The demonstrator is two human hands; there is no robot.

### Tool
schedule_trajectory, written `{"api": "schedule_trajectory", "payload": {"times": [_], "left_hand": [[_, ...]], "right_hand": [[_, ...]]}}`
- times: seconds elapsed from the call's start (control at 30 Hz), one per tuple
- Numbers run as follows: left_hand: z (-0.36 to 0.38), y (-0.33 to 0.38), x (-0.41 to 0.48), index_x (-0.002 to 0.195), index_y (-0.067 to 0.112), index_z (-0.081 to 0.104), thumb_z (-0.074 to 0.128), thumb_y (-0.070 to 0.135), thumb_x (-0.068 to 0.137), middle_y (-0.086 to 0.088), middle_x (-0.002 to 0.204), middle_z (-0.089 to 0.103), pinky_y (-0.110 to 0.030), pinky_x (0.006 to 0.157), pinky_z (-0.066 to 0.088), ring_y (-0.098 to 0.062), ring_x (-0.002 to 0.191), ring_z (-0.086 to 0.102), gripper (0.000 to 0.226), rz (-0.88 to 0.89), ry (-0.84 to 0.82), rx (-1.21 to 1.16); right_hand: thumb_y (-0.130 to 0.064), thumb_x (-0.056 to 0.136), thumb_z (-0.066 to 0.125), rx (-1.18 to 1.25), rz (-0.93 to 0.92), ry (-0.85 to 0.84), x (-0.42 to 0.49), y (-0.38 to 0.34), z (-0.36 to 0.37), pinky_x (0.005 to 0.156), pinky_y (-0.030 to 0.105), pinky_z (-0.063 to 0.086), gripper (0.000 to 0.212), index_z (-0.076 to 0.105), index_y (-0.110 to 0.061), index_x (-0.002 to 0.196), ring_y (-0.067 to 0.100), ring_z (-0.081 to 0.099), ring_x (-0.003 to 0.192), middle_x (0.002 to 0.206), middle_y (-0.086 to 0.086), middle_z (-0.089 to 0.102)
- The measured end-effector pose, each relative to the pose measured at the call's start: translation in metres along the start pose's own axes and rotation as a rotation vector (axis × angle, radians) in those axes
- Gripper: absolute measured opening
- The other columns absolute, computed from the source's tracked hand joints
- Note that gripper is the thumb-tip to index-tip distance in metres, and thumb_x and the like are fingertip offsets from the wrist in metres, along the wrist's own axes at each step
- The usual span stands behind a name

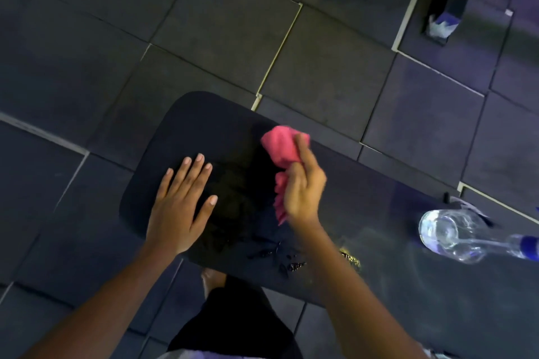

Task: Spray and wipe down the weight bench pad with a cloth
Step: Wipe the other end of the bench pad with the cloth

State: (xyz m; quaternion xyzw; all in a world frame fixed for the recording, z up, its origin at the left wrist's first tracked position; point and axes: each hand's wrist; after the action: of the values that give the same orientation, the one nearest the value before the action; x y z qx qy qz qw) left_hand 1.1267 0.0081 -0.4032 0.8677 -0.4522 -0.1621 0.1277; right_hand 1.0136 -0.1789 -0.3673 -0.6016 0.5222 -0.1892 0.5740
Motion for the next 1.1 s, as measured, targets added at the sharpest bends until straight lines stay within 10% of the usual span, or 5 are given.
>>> {"api": "schedule_trajectory", "payload": {"times": [0.1, 0.2, 0.67, 0.93, 1.1], "left_hand": [[-0.003, -0.001, 0.001, 0.149, 0.017, 0.031, 0.025, 0.046, 0.099, 0.001, 0.159, 0.023, -0.049, 0.119, 0.014, -0.016, 0.149, 0.012, 0.058, -0.035, 0.006, -0.080], [0.000, -0.003, -0.002, 0.149, 0.019, 0.031, 0.026, 0.045, 0.099, 0.002, 0.159, 0.022, -0.050, 0.120, 0.007, -0.014, 0.149, 0.008, 0.056, -0.094, 0.031, -0.085], [-0.023, -0.046, -0.013, 0.146, 0.012, 0.037, 0.019, 0.051, 0.100, -0.001, 0.157, 0.026, -0.036, 0.119, 0.018, -0.010, 0.148, 0.012, 0.063, -0.129, 0.072, -0.311], [-0.042, -0.088, -0.016, 0.144, 0.016, 0.041, 0.029, 0.057, 0.097, 0.001, 0.150, 0.041, -0.047, 0.114, 0.032, -0.012, 0.140, 0.036, 0.063, -0.157, 0.121, -0.622], [-0.052, -0.106, -0.019, 0.141, 0.022, 0.045, 0.033, 0.059, 0.093, 0.002, 0.141, 0.052, -0.013, 0.106, 0.034, 0.004, 0.130, 0.043, 0.062, -0.336, 0.153, -0.924]], "right_hand": [[-0.018, 0.084, 0.032, -0.037, 0.026, 0.185, 0.013, 0.004, -0.014, 0.062, 0.045, 0.058, 0.064, 0.038, -0.039, 0.144, 0.032, 0.068, 0.073, 0.117, 0.026, 0.059], [-0.012, 0.079, 0.031, -0.473, -0.086, 0.049, 0.010, 0.021, -0.001, 0.122, 0.047, 0.013, 0.073, 0.023, -0.002, 0.151, 0.036, 0.018, 0.147, 0.156, 0.024, 0.024], [0.004, 0.077, 0.041, -0.379, -0.388, -0.521, -0.004, -0.021, 0.113, 0.122, 0.034, 0.011, 0.062, 0.045, 0.004, 0.139, 0.029, 0.027, 0.144, 0.149, 0.020, 0.040], [0.003, 0.089, 0.042, -0.602, -0.419, -0.436, 0.070, -0.048, 0.146, 0.118, 0.025, 0.010, 0.054, 0.043, -0.003, 0.143, 0.028, 0.026, 0.146, 0.153, 0.016, 0.037], [0.002, 0.077, 0.040, -0.625, -0.560, -0.633, 0.037, -0.032, 0.151, 0.121, 0.031, 0.008, 0.065, 0.043, 0.002, 0.142, 0.029, 0.025, 0.145, 0.151, 0.018, 0.038]]}}
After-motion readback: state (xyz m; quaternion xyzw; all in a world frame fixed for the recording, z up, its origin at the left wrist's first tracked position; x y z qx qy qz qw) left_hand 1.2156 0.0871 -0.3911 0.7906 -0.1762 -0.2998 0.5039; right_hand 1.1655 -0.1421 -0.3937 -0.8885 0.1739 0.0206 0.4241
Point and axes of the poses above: each hand's wrist, its own x-axis towards the middle knuckle, its own z-axis out of the palm, y = z × x
